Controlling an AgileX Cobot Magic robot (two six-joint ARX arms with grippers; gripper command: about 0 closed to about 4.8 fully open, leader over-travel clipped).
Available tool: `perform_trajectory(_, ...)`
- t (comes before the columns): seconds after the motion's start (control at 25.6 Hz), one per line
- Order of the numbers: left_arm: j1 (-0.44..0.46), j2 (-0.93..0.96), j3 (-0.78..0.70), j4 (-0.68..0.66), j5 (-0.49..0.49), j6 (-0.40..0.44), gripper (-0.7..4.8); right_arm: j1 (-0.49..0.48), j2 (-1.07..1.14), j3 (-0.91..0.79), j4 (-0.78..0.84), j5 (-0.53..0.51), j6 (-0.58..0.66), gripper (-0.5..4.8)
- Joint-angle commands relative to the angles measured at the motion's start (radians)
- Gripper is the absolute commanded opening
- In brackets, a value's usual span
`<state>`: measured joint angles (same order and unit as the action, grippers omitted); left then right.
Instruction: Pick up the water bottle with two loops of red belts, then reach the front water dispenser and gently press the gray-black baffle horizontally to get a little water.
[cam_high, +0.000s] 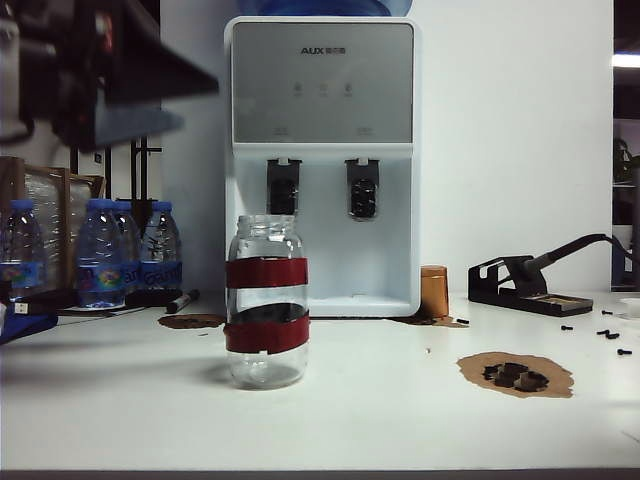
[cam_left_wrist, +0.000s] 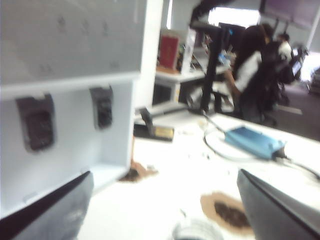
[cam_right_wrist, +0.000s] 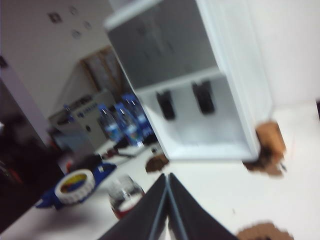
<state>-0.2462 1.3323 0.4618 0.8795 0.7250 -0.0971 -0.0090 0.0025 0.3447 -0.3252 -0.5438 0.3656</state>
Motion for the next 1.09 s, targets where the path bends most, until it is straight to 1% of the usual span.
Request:
perform_trajectory(0.04,-0.006,0.061,0.003,0.027,0.031,0.074,4.79,0.001,0.000,0.075,-0.084,-0.048,-0.008,-0.03)
perform_trajectory(0.16,-0.015,0.130,0.003,0.033,0.072,0.076,4.79,0.001,0.000,0.136,-0.238,-0.064,-0.056,-0.03)
perform_trajectory(0.23,-0.037,0.188,0.003,0.038,0.073,0.111,4.79,0.001,0.000,0.164,-0.327,-0.066,-0.088,-0.02)
perform_trajectory(0.27,-0.058,0.233,0.003,0.061,0.084,0.135,4.79,0.001,0.000,0.181,-0.356,-0.069,-0.089,-0.02)
perform_trajectory(0.31,-0.070,0.255,0.003,0.080,0.088,0.143,4.79,0.001,0.000,0.193,-0.373,-0.069,-0.090,-0.02)
perform_trajectory(0.35,-0.097,0.301,0.003,0.139,0.088,0.146,4.79,0.001,0.000,0.211,-0.395,-0.069,-0.102,-0.01)
perform_trajectory(0.43,-0.118,0.334,0.003,0.191,0.085,0.153,4.79,0.001,0.001,0.227,-0.415,-0.070,-0.113,-0.02)
perform_trajectory(0.51,-0.135,0.364,0.003,0.239,0.073,0.180,4.79,0.001,0.002,0.240,-0.443,-0.071,-0.130,-0.02)
perform_trajectory(0.55,-0.150,0.389,0.003,0.251,0.042,0.212,4.79,0.001,0.002,0.253,-0.483,-0.090,-0.141,-0.02)
perform_trajectory(0.63,-0.167,0.426,0.005,0.251,-0.003,0.258,4.79,0.001,0.002,0.266,-0.512,-0.120,-0.143,-0.02)
perform_trajectory(0.74,-0.177,0.487,0.011,0.253,-0.067,0.288,4.79,0.001,0.002,0.301,-0.560,-0.136,-0.163,-0.02)
perform_trajectory(0.78,-0.179,0.517,0.013,0.269,-0.079,0.303,4.79,0.001,0.002,0.336,-0.576,-0.134,-0.181,-0.02)
perform_trajectory(0.86,-0.181,0.558,0.013,0.318,-0.079,0.303,4.79,0.001,0.002,0.377,-0.579,-0.132,-0.183,-0.02)
perform_trajectory(0.94,-0.192,0.608,0.016,0.373,-0.109,0.303,4.79,0.001,0.002,0.423,-0.587,-0.134,-0.184,-0.02)
perform_trajectory(1.06,-0.196,0.652,0.041,0.367,-0.117,0.302,4.79,0.001,0.002,0.452,-0.602,-0.132,-0.190,-0.02)
perform_trajectory(1.09,-0.201,0.658,0.053,0.368,-0.127,0.302,4.79,0.001,0.002,0.456,-0.623,-0.124,-0.213,-0.02)
